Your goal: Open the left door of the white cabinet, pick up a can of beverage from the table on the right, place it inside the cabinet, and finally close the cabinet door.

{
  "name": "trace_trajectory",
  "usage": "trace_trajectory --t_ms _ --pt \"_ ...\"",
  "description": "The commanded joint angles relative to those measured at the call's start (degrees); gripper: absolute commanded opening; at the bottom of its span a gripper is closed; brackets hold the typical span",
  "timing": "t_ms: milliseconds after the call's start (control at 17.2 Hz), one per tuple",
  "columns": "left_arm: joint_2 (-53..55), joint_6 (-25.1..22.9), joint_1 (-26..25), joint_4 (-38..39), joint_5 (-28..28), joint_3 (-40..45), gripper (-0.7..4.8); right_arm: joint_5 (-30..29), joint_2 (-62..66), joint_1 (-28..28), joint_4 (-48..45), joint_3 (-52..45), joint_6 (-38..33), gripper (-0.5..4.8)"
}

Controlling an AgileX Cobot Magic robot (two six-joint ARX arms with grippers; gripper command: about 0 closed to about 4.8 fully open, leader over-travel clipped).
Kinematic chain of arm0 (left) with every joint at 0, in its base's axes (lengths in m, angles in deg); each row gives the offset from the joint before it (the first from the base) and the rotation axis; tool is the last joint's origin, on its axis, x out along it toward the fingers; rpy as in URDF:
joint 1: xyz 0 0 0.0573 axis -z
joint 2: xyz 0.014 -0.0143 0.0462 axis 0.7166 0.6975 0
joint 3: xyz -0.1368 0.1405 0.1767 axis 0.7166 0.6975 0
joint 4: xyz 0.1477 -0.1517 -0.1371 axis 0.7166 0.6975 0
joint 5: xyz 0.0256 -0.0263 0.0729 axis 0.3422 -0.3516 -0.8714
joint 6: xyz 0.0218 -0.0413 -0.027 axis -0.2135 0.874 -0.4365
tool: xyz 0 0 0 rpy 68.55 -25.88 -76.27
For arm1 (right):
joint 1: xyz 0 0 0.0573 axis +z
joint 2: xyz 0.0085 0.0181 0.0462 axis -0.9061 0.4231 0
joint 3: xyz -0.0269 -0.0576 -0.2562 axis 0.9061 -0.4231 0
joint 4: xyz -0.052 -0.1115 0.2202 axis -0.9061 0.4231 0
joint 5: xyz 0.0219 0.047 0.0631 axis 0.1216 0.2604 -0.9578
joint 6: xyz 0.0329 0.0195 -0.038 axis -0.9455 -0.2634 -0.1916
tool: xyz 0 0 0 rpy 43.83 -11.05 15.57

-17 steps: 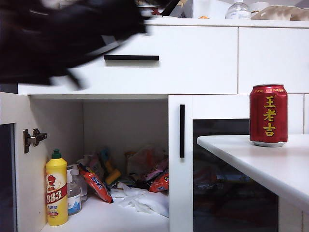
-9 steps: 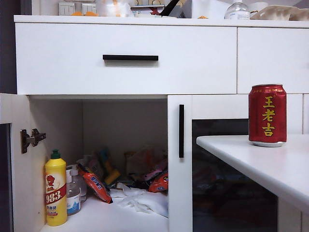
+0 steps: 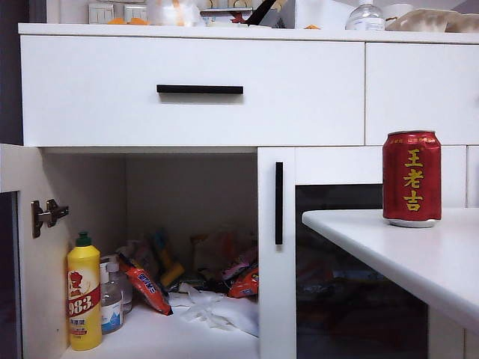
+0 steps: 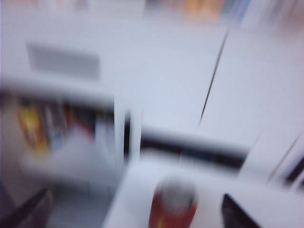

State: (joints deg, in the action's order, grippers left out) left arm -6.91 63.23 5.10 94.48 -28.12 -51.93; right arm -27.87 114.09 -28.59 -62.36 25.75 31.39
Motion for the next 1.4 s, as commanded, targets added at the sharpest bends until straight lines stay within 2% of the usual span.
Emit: trace_trajectory --t_ms 58,233,291,466,524,699,931,1223,1397 --pt "0.13 -1.68 -0.04 1.95 -1.01 -0.22 4.79 5.66 -2.51 -0.04 -19.52 -18.62 -0.9 4.79" --pt "0.09 -1.57 -0.09 7.67 -1.64 -0.2 4.79 8.76 2.27 -1.66 -50.29 -36.98 -1.57 4.79" --pt "0.09 -1.57 -0.09 8.98 -1.64 -0.2 4.79 8.72 4.98 -2.97 -54.58 -38.99 -1.73 4.79" --pt "0.09 -1.6 -0.09 10.97 -1.84 1.01 4.79 1.73 18.64 -9.2 -66.05 -39.8 -2.95 4.79" --pt "0.09 -1.57 -0.09 10.97 -1.84 2.54 4.79 0.26 25.64 -11.5 -72.67 -39.76 -3.1 4.79" --pt "0.02 0.94 -0.09 11.3 -1.73 5.97 4.79 -2.49 40.37 -13.64 -87.34 -38.84 -3.26 4.79" --pt "0.0 0.98 -0.09 11.74 -1.62 6.21 4.79 -2.08 50.66 -13.73 -89.88 -32.5 -2.89 4.79" --pt "0.0 0.98 -0.09 13.22 -1.6 6.21 4.79 -0.33 51.34 -15.54 -88.89 -29.77 -1.01 4.79" --pt "0.02 0.98 -0.09 13.27 -1.62 6.21 4.79 -0.57 51.36 -17.49 -85.13 -29.77 -1.27 4.79"
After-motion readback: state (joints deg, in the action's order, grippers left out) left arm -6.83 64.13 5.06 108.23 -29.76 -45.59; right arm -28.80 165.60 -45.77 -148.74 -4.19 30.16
